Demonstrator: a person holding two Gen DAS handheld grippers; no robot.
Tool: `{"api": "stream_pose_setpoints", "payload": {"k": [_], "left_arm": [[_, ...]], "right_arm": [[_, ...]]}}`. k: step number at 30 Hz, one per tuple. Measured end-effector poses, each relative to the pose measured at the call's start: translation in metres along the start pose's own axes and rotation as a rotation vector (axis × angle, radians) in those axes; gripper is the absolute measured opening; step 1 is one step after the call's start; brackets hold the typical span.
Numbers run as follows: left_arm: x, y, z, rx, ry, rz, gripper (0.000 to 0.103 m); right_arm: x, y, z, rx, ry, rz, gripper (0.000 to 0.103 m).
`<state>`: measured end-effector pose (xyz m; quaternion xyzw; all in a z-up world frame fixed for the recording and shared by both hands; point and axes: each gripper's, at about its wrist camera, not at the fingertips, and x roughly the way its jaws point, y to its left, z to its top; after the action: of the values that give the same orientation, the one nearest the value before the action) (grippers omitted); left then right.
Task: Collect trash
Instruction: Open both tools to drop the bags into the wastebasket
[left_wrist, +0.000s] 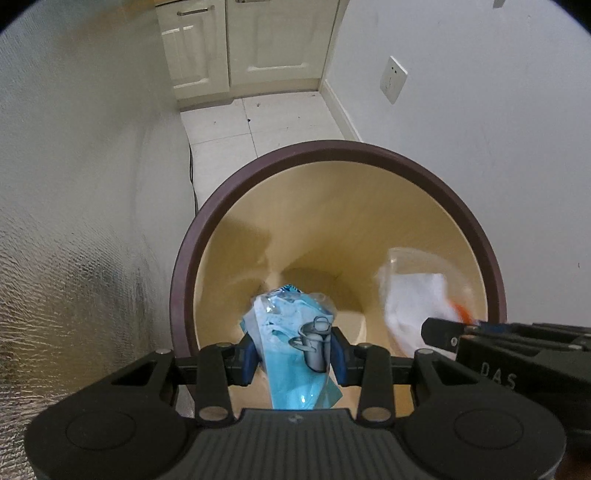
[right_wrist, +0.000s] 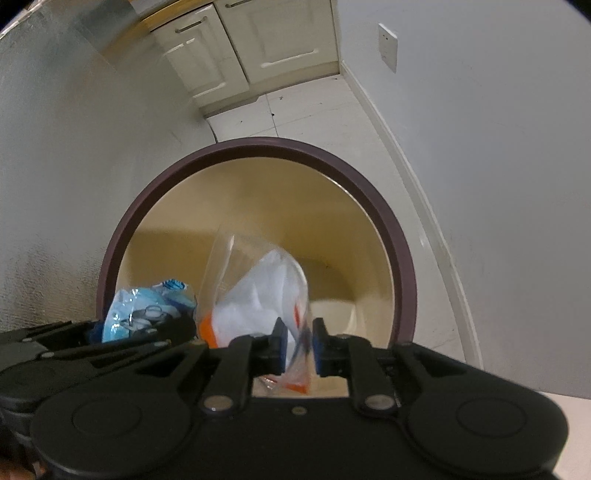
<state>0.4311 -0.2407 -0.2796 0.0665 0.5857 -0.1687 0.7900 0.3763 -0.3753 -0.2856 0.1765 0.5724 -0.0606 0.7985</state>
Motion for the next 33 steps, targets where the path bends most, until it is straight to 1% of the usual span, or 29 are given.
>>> {"api": "stream_pose_setpoints", "payload": {"k": [1,4,11,12,13,15,22,29,31,33], "left_arm": [[0.001,0.000,0.001,0.000,0.001,0.001,0.043],[0.002,0.000,0.000,-0.002,0.002,0.002,0.045],[0.003,-0.002,-0.001,0.015,0.012,-0.008,0.053],[0.002,-0.003,-0.001,0.016,0.010,-0.012,0.056],[0.001,-0.003,-0.002,0.017,0.007,-0.017,0.062],[-0.001,-0.003,-0.004,0.019,-0.002,-0.020,0.070],[-0.004,-0.003,-0.009,0.020,0.012,0.000,0.078],[-0.013,0.001,-0.013,0.008,0.024,0.014,0.086],[-0.017,0.003,-0.015,0.000,0.023,0.019,0.093],[-0.023,0.005,-0.017,-0.011,0.016,0.021,0.096]], "right_arm": [[-0.001,0.000,0.000,-0.004,-0.006,-0.001,0.022],[-0.005,0.000,0.000,-0.016,-0.018,-0.005,0.025],[-0.010,-0.004,-0.002,-0.043,-0.027,-0.004,0.026],[-0.011,-0.005,-0.003,-0.046,-0.029,-0.004,0.026],[-0.012,-0.005,-0.004,-0.047,-0.031,-0.005,0.026],[-0.013,-0.006,-0.005,-0.049,-0.029,-0.008,0.026],[-0.015,-0.007,-0.006,-0.060,-0.027,-0.016,0.027],[-0.016,-0.004,-0.006,-0.097,-0.033,-0.020,0.039],[-0.017,-0.004,-0.006,-0.106,-0.037,-0.022,0.042],[-0.020,-0.006,-0.008,-0.118,-0.041,-0.028,0.047]]}}
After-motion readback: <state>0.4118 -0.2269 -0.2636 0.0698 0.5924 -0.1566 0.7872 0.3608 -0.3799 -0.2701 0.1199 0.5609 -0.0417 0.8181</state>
